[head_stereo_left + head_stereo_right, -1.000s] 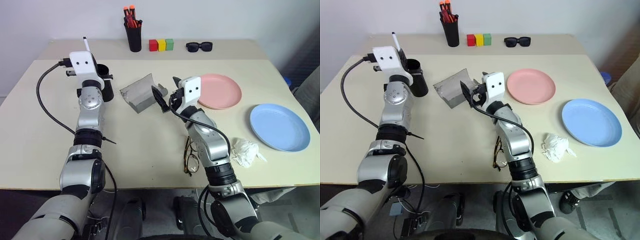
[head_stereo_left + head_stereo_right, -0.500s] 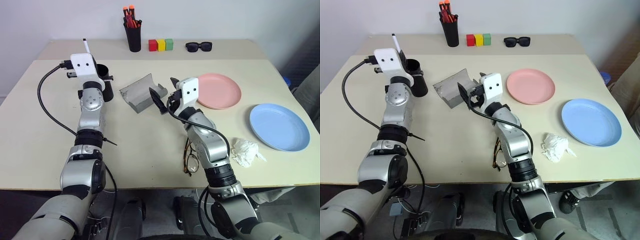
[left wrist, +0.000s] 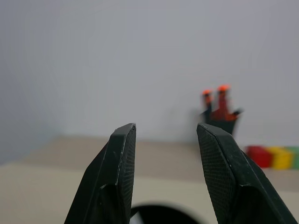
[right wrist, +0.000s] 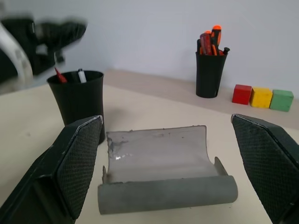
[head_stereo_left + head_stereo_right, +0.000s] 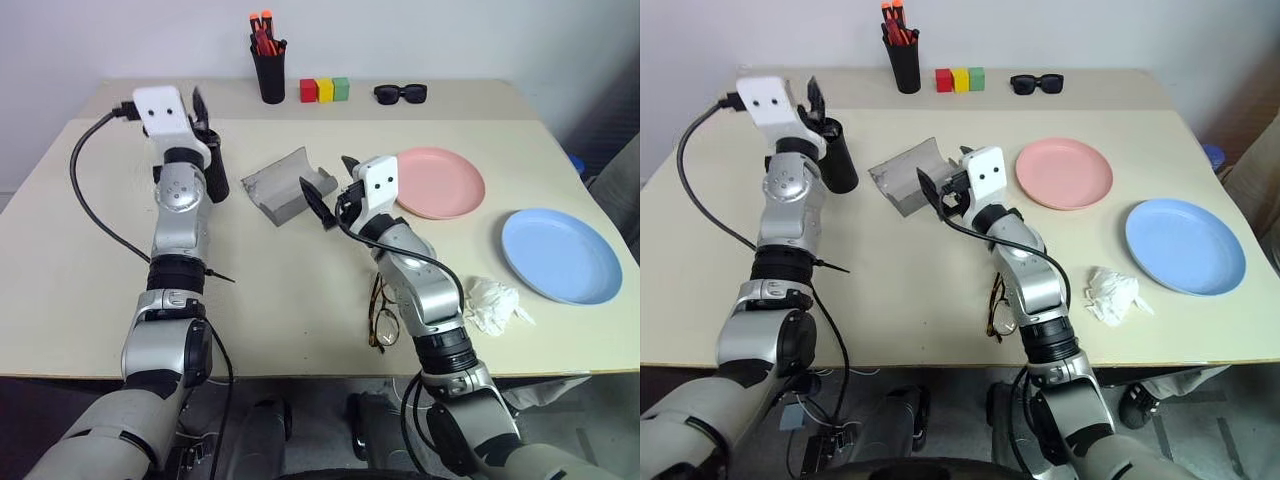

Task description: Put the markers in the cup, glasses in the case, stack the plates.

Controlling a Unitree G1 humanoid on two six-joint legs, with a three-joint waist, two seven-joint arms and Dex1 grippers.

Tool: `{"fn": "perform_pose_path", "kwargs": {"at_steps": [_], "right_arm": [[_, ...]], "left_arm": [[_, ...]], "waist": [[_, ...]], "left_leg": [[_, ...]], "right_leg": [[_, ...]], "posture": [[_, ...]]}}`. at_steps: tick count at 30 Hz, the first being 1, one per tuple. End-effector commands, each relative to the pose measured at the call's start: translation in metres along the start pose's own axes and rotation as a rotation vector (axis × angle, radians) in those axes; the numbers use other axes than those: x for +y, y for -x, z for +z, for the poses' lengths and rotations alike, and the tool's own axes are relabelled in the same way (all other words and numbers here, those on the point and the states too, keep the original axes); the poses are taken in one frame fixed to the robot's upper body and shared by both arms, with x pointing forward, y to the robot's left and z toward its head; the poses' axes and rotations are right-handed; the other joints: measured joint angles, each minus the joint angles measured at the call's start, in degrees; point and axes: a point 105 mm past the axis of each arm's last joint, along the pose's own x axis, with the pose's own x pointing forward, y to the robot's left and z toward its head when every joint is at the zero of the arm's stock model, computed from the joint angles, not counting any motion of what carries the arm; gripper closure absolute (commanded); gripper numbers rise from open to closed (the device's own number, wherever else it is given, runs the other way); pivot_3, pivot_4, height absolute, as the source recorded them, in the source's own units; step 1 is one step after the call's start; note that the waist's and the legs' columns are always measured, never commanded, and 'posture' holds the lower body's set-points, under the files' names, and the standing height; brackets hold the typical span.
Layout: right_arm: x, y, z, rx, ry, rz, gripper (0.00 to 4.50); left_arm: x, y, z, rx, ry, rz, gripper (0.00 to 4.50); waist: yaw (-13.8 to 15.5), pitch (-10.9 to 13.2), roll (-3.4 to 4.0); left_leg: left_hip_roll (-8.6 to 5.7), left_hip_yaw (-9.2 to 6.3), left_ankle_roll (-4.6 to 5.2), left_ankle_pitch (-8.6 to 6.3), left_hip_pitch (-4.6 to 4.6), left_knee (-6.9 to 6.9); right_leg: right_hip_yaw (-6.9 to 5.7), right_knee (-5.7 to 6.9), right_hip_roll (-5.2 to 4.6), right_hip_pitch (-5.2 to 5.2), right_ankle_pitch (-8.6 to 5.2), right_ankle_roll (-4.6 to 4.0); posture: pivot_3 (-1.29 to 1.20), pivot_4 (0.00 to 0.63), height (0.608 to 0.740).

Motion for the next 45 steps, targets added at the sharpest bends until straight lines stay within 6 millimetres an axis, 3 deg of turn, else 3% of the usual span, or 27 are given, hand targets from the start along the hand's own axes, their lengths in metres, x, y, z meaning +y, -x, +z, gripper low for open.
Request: {"fn": "perform_pose_path", "kwargs": {"at_steps": [1, 7, 15, 20, 21, 26, 34, 38, 40, 45], "right_arm": [[-0.009, 0.012, 0.018, -0.009, 0.120, 0.066, 0.00], [-0.024, 0.061, 0.008, 0.174, 0.268, 0.275, 0.00], [-0.048, 0.103, 0.007, 0.319, 0.315, 0.287, 0.00], [-0.050, 0.118, 0.002, 0.359, 0.322, 0.261, 0.00], [-0.050, 0.120, 0.002, 0.363, 0.323, 0.254, 0.00], [-0.051, 0.125, -0.001, 0.374, 0.318, 0.236, 0.00], [-0.053, 0.129, -0.004, 0.387, 0.307, 0.235, 0.00], [-0.047, 0.131, -0.007, 0.398, 0.278, 0.274, 0.00], [-0.043, 0.134, -0.008, 0.406, 0.264, 0.298, 0.00], [-0.039, 0.140, -0.014, 0.458, 0.208, 0.332, 0.00]], "left_arm": [[-0.051, 0.000, 0.014, 0.071, -0.040, -0.331, 2.44], [-0.087, 0.039, -0.031, 0.431, -0.078, -0.655, 2.44], [-0.084, 0.049, -0.083, 0.717, -0.124, -0.683, 2.44], [-0.088, 0.058, -0.097, 0.800, -0.124, -0.743, 2.44], [-0.088, 0.060, -0.099, 0.809, -0.120, -0.749, 2.67], [-0.090, 0.064, -0.103, 0.820, -0.113, -0.778, 4.45], [-0.099, 0.073, -0.090, 0.698, -0.132, -0.923, 4.45], [-0.104, 0.127, -0.062, 0.531, -0.221, -1.338, 4.45], [-0.095, 0.149, -0.063, 0.598, -0.260, -1.443, 4.45], [-0.087, 0.156, -0.062, 0.625, -0.270, -1.469, 4.45]], "waist": [[0.1, 0.0, 0.00], [-1.0, 0.0, 0.06], [-1.6, 0.1, 0.03], [-1.4, 0.1, 0.02], [-1.4, 0.1, 0.01], [-1.4, 0.1, 0.01], [-1.3, 0.1, 0.01], [-1.7, 0.1, 0.02], [-1.4, 0.1, 0.03], [-0.2, 0.1, 0.03]], "left_leg": [[-0.01, -0.01, 0.00, 0.00, -0.01, 0.01], [0.01, -0.01, 0.06, -0.03, 0.01, -0.03], [0.04, -0.03, 0.07, -0.04, 0.04, 0.01], [0.00, 0.01, 0.13, -0.07, -0.02, 0.01], [0.00, 0.01, 0.13, -0.07, -0.03, 0.01], [0.00, 0.00, 0.13, -0.07, -0.03, 0.03], [0.00, 0.01, 0.13, -0.07, -0.03, 0.03], [0.06, 0.09, 0.13, -0.08, 0.02, -0.07], [0.07, 0.07, 0.13, -0.08, 0.03, -0.07], [0.06, 0.09, 0.14, -0.07, 0.01, 0.16]], "right_leg": [[0.00, -0.01, 0.00, 0.01, 0.00, 0.00], [0.01, -0.03, 0.04, 0.02, -0.06, 0.04], [0.01, 0.00, 0.08, 0.02, -0.12, 0.01], [0.02, -0.05, 0.00, 0.02, -0.17, 0.08], [0.02, -0.06, 0.00, 0.02, -0.17, 0.08], [0.02, -0.05, 0.00, 0.02, -0.17, 0.08], [0.03, -0.05, -0.01, 0.02, -0.17, 0.08], [0.10, -0.06, 0.00, 0.00, -0.18, 0.02], [0.09, 0.00, -0.01, 0.00, -0.21, -0.04], [0.08, 0.00, -0.01, 0.05, -0.35, -0.25]], "posture": [[0.00, 0.150, 0.740], [0.00, 0.150, 0.740], [0.00, 0.150, 0.740], [0.00, 0.150, 0.740], [0.00, 0.150, 0.740], [0.00, 0.150, 0.740], [0.00, 0.150, 0.740], [0.00, 0.150, 0.740], [0.00, 0.150, 0.740], [0.00, 0.150, 0.740]]}}
